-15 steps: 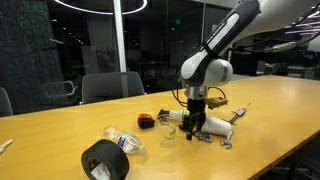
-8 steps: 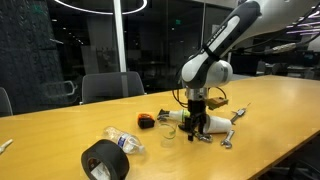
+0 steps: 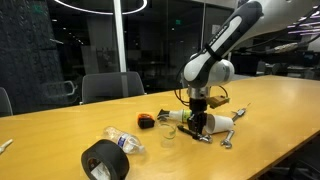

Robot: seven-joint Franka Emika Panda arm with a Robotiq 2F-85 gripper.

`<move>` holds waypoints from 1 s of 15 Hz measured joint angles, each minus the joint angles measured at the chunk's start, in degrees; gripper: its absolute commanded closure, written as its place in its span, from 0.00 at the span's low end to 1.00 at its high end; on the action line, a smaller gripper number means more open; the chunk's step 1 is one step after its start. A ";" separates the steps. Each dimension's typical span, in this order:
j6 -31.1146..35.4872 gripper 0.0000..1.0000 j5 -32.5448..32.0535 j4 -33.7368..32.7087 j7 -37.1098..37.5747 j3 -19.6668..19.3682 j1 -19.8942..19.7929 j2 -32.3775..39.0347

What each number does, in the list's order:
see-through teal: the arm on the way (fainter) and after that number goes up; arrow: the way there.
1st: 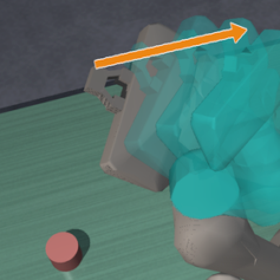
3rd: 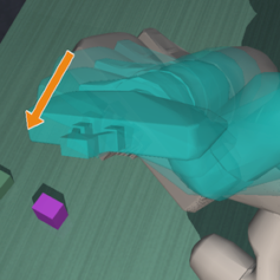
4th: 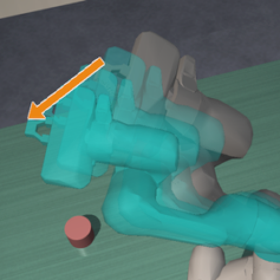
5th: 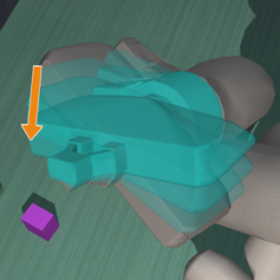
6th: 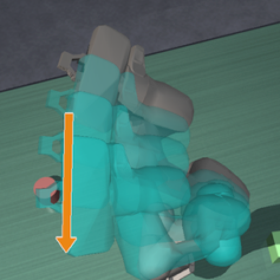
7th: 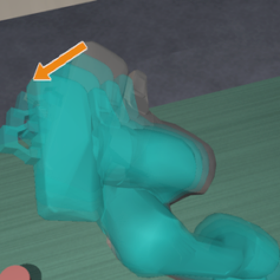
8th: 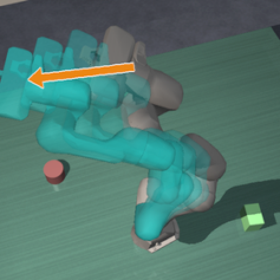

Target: Move the spanner with a black and yellow handle forward

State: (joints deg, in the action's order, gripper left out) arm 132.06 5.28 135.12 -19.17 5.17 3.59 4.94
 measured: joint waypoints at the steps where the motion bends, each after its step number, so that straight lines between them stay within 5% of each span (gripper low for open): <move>1: -0.07 0.86 -0.03 0.02 0.13 0.08 0.11 -0.09; 7: -2.05 0.85 -0.71 -0.58 4.58 -0.53 -0.06 0.05; 15: -14.12 0.85 -11.24 -3.86 15.62 -4.69 -2.91 -0.88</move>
State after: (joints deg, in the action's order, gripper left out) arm 117.93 -5.96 131.26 -3.55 0.47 0.68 4.06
